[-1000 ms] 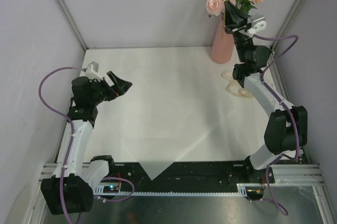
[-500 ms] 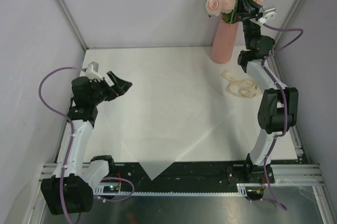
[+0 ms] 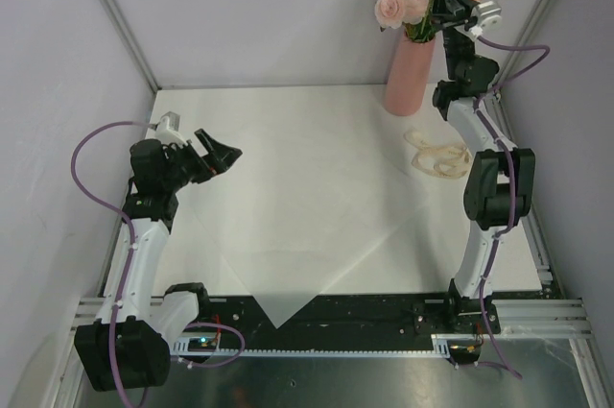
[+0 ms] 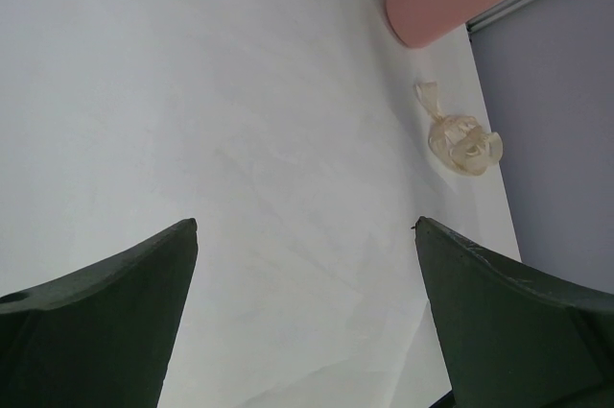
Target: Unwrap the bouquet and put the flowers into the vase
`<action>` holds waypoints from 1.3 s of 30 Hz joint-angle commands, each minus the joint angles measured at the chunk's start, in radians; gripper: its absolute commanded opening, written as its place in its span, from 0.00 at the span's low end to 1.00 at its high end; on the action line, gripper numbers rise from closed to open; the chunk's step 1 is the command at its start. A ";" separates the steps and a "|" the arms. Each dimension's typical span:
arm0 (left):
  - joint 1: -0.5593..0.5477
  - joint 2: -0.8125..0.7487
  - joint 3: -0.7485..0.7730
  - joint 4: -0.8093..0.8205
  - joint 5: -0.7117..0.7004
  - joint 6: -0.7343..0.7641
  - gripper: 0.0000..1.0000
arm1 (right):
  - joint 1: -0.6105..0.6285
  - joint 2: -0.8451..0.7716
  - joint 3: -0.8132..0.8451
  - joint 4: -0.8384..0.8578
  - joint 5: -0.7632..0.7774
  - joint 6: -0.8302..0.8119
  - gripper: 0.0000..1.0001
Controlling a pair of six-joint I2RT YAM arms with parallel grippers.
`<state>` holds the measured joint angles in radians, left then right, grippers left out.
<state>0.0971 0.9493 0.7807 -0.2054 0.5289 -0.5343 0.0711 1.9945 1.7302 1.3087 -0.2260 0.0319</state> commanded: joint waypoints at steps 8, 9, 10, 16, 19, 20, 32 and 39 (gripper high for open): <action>0.015 -0.005 -0.008 0.034 0.025 -0.013 1.00 | -0.036 0.106 -0.005 0.031 0.015 -0.027 0.00; 0.015 -0.004 -0.008 0.034 0.025 -0.012 1.00 | -0.038 0.111 -0.009 0.026 0.015 -0.028 0.00; 0.015 -0.003 -0.009 0.034 0.025 -0.012 1.00 | -0.039 0.117 -0.014 0.022 0.015 -0.028 0.00; 0.016 -0.006 -0.009 0.035 0.025 -0.012 1.00 | -0.041 0.140 -0.032 -0.035 0.026 -0.028 0.00; 0.016 -0.008 -0.009 0.036 0.025 -0.012 1.00 | -0.035 0.139 -0.069 -0.057 0.038 -0.027 0.00; 0.015 -0.008 -0.010 0.036 0.023 -0.012 1.00 | -0.032 0.139 -0.090 -0.063 0.047 -0.027 0.00; 0.016 -0.012 -0.012 0.042 0.030 -0.019 1.00 | 0.005 0.092 -0.239 -0.191 0.140 -0.100 0.06; 0.016 -0.013 -0.012 0.045 0.033 -0.019 1.00 | 0.016 -0.026 -0.341 -0.308 0.263 -0.048 0.36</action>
<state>0.1036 0.9493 0.7776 -0.1967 0.5358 -0.5430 0.0769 2.0937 1.4258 1.0744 -0.0582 -0.0326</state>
